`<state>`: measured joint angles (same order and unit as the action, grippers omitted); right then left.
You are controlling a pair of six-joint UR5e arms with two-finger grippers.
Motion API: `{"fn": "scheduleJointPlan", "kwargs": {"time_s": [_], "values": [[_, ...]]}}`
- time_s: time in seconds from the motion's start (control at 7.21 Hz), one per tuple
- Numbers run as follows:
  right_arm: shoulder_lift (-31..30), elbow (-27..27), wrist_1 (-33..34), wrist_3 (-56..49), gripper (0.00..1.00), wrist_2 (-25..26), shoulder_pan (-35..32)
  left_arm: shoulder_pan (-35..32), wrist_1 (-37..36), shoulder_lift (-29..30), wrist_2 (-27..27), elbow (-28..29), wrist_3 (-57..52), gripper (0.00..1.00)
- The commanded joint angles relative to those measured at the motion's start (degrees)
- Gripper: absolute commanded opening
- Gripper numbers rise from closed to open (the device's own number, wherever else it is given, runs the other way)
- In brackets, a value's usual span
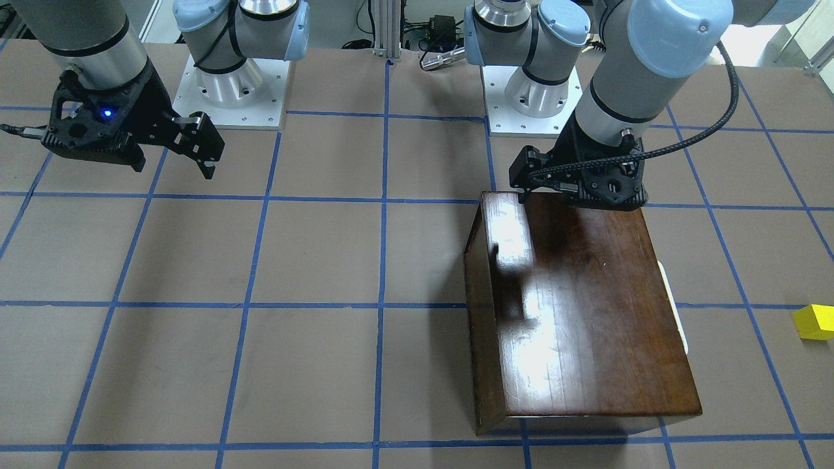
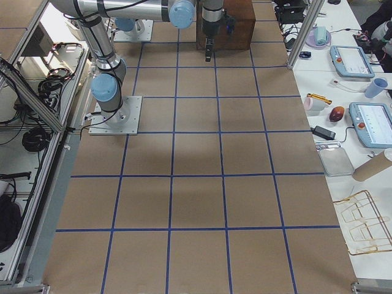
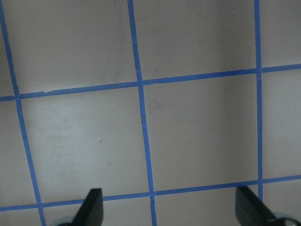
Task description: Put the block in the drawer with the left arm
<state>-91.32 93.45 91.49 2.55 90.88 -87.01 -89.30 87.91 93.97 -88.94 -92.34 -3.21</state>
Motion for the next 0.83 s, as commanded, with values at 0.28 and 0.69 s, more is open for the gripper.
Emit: {"fn": "scheduleJointPlan", "kwargs": {"time_s": [0.28,0.69], "values": [[0.0,0.0,0.0,0.0,1.00,0.0,0.1,0.2,-0.5,0.1,-0.5,-0.1,0.4,1.00],[0.0,0.0,0.0,0.0,1.00,0.0,0.0,1.0,-3.5,0.4,-0.5,-0.1,-0.1,1.00]]}}
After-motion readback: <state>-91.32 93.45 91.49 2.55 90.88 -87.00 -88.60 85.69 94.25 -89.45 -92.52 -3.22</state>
